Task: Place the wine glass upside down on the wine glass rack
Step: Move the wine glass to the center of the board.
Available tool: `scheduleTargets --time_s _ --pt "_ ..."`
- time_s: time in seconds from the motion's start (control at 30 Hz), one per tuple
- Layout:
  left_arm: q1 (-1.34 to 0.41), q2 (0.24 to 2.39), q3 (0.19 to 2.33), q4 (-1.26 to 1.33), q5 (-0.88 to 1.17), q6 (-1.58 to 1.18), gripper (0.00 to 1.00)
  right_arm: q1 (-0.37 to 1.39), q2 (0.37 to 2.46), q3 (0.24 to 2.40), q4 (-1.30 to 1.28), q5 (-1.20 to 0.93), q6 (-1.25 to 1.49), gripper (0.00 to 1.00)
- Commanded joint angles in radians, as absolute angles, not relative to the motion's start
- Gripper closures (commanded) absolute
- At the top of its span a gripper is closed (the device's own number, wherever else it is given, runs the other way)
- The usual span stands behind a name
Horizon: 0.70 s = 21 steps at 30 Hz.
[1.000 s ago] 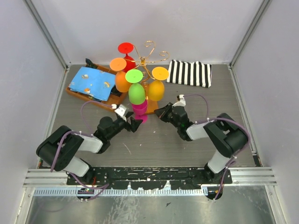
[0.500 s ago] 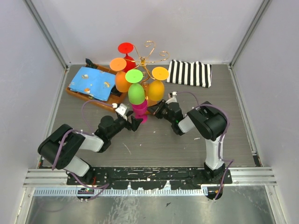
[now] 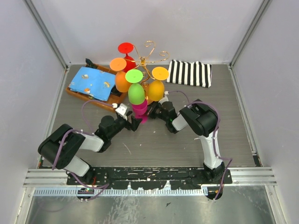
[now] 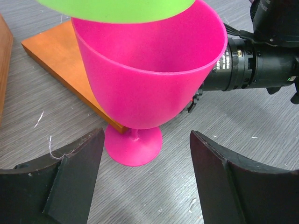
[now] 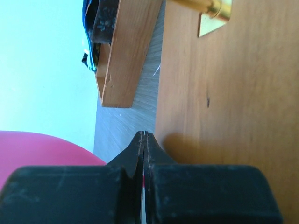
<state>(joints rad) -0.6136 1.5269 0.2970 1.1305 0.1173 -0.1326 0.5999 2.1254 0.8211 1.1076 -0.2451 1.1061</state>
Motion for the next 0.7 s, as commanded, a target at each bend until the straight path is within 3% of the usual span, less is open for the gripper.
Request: scheduleTargets --time_s 0.0,0.67 --pt "-0.617 1.529 0.329 1.134 0.079 -0.112 0.19 0.619 2.124 0.837 1.172 -0.267 1.115 0.99" --pt "-0.616 1.497 0.307 1.095 0.061 -0.107 0.19 0.662 2.121 0.772 1.182 -0.281 1.105 0.99"
